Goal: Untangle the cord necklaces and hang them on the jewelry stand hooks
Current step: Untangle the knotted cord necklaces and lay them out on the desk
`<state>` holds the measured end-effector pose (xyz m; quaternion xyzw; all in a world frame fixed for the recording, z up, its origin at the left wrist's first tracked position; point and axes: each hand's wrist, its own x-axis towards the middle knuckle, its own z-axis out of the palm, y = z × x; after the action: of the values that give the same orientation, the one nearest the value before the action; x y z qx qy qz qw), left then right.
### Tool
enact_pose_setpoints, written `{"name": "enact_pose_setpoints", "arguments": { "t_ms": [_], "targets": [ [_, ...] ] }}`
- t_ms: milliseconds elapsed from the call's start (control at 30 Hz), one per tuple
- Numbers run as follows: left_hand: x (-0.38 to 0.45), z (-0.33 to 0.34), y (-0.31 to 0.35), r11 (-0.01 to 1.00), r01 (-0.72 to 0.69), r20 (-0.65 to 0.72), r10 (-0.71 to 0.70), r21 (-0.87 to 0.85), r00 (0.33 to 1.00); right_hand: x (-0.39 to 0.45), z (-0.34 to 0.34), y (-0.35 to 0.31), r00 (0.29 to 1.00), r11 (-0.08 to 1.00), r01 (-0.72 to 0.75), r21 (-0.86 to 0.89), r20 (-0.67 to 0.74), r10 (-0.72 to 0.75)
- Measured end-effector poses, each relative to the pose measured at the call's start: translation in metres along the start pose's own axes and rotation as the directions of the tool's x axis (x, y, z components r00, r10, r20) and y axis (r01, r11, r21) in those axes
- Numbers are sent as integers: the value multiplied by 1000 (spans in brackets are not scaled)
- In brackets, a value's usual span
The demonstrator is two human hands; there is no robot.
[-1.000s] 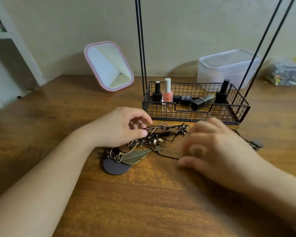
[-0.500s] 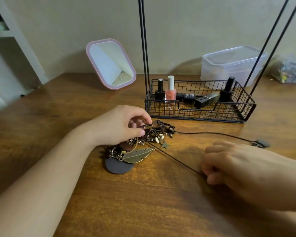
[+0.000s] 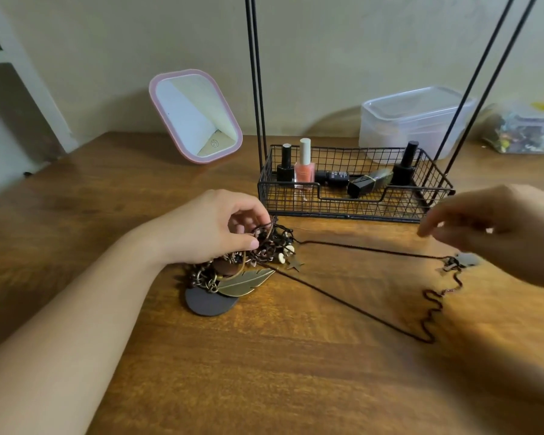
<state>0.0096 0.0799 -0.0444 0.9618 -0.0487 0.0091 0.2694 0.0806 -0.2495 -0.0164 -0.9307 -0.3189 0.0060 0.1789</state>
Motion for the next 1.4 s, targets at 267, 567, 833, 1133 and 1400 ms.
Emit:
{"name": "enact_pose_setpoints", "arguments": {
  "t_ms": [267, 567, 833, 1133, 1400],
  "targets": [
    [0, 2, 2, 1000, -8, -20, 8, 10, 1000, 13, 30, -1, 995, 998, -5, 67, -104, 12],
    [0, 1, 4, 1000, -19, -14, 18, -21, 1000, 27, 51, -2, 1000, 942, 7, -335, 31, 3],
    [0, 2, 3, 1000, -19, 4, 19, -2, 1000, 14, 20, 31, 957, 823, -170, -543, 109, 270],
    [-2, 2, 5, 1000, -23, 13, 23, 10, 1000, 28, 64, -21, 987, 996, 72, -46, -138, -78],
    [1, 1, 1, 999, -32, 21, 31, 19, 999, 35, 68, -9, 999, 970, 16, -241, -33, -25]
  ]
}}
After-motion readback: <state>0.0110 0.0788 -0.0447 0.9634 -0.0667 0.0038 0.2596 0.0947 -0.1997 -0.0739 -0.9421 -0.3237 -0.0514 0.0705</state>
